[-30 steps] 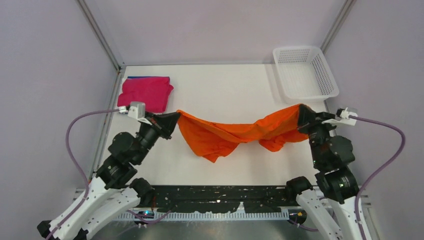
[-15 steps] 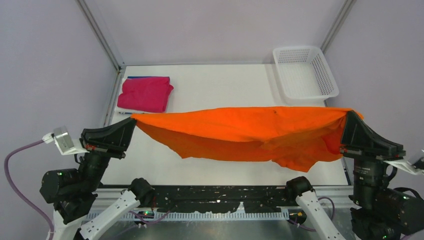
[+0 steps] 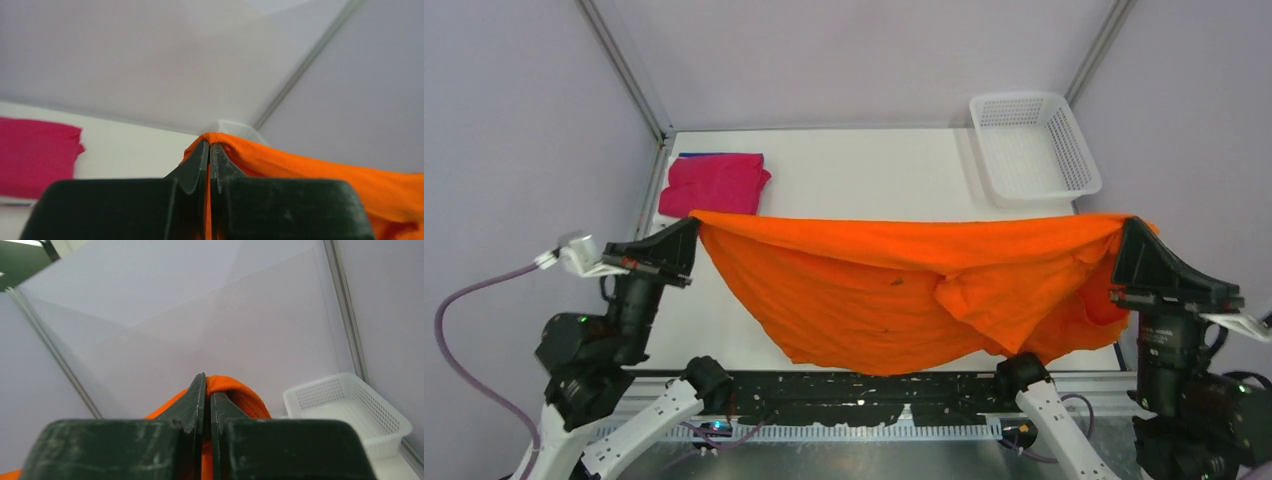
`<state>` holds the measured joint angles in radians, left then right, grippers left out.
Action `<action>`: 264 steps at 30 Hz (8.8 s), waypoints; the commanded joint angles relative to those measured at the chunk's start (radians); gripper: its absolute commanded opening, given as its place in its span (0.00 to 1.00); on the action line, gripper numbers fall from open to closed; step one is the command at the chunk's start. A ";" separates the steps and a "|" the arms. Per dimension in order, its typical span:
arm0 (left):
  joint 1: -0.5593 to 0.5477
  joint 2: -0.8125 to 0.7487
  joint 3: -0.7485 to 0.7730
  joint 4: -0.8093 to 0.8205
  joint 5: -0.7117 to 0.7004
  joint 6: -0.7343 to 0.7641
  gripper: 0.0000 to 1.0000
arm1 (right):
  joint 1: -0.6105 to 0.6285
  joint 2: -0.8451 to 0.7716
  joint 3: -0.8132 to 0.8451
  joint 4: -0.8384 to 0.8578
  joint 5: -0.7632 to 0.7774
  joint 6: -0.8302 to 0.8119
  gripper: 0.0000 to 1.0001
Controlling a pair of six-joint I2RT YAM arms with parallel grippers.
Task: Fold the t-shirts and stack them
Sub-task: Flatten out the tshirt
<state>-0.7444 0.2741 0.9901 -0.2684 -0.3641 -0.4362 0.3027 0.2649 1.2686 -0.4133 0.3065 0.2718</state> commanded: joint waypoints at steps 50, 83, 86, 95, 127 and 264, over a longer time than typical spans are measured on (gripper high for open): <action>0.243 1.028 -0.315 0.192 0.523 -0.262 1.00 | -0.104 0.976 -0.691 0.179 -0.432 0.236 0.97; 0.243 1.084 -0.295 0.156 0.479 -0.242 1.00 | -0.058 1.019 -0.698 0.482 -0.415 0.363 1.00; 0.243 1.090 -0.292 0.155 0.481 -0.240 1.00 | -0.057 1.005 -0.680 0.435 -0.381 0.344 1.00; 0.243 1.108 -0.283 0.157 0.497 -0.239 1.00 | -0.057 1.000 -0.666 0.423 -0.393 0.301 1.00; 0.243 1.102 -0.281 0.146 0.500 -0.239 1.00 | -0.051 1.001 -0.680 0.168 -0.263 0.285 0.50; -0.187 1.003 -0.356 -0.467 -0.109 -0.659 0.00 | -0.128 0.434 -0.670 -0.058 0.023 0.291 0.95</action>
<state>-0.9539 1.3167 0.6445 -0.6376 -0.3584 -1.0924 0.1764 0.7322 0.5938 -0.4492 0.2882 0.5194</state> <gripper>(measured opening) 0.023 0.955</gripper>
